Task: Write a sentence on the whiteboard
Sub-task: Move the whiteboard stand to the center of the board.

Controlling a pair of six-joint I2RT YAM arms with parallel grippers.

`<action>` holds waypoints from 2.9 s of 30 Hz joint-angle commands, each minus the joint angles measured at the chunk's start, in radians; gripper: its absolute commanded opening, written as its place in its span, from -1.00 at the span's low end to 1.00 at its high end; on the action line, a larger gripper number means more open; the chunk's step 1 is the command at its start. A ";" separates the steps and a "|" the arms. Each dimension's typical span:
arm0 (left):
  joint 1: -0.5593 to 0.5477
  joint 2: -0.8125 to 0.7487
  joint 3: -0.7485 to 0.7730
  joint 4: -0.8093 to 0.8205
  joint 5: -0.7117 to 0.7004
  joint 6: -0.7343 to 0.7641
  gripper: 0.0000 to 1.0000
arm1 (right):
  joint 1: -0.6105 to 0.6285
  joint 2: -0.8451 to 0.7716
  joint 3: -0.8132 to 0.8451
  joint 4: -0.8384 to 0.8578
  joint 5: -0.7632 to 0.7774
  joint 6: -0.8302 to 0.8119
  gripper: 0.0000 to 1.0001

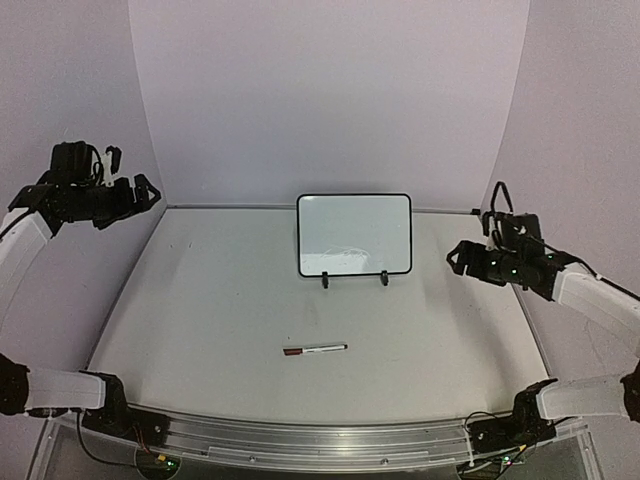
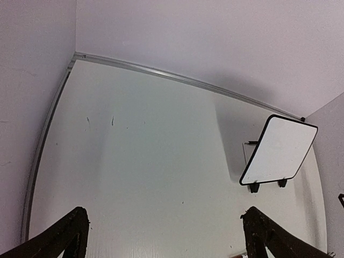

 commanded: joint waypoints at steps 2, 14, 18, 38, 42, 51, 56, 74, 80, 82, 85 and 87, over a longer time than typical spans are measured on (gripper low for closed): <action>-0.001 -0.061 0.022 -0.063 -0.039 0.082 0.99 | 0.172 0.199 0.082 -0.023 0.041 0.004 0.57; -0.001 -0.187 -0.264 0.102 -0.069 0.113 0.99 | 0.346 0.632 0.309 0.105 0.134 -0.019 0.13; -0.001 -0.196 -0.300 0.092 -0.083 0.130 0.99 | 0.364 0.733 0.384 0.125 0.166 -0.031 0.05; 0.000 -0.217 -0.313 0.104 -0.098 0.145 0.99 | 0.376 0.964 0.527 0.153 0.271 -0.085 -0.34; -0.001 -0.215 -0.314 0.098 -0.109 0.145 0.99 | 0.376 0.982 0.542 0.158 0.290 -0.102 -0.45; -0.001 -0.202 -0.311 0.096 -0.127 0.145 0.99 | 0.381 0.989 0.537 0.173 0.306 -0.148 -0.98; 0.000 -0.197 -0.311 0.096 -0.130 0.145 0.99 | 0.413 0.960 0.499 0.181 0.331 -0.156 -1.00; -0.001 -0.196 -0.312 0.096 -0.133 0.144 0.99 | 0.663 0.801 0.327 0.166 0.578 0.079 -1.00; -0.001 -0.196 -0.313 0.095 -0.131 0.143 0.99 | 0.745 0.817 0.358 0.097 0.657 0.169 -1.00; 0.000 -0.195 -0.312 0.095 -0.131 0.142 0.99 | 0.761 0.834 0.379 0.080 0.666 0.183 -1.00; -0.001 -0.198 -0.312 0.094 -0.132 0.142 0.99 | 0.782 0.849 0.402 0.071 0.682 0.195 -1.00; -0.001 -0.199 -0.313 0.092 -0.136 0.142 0.99 | 0.790 0.854 0.416 0.063 0.688 0.204 -0.93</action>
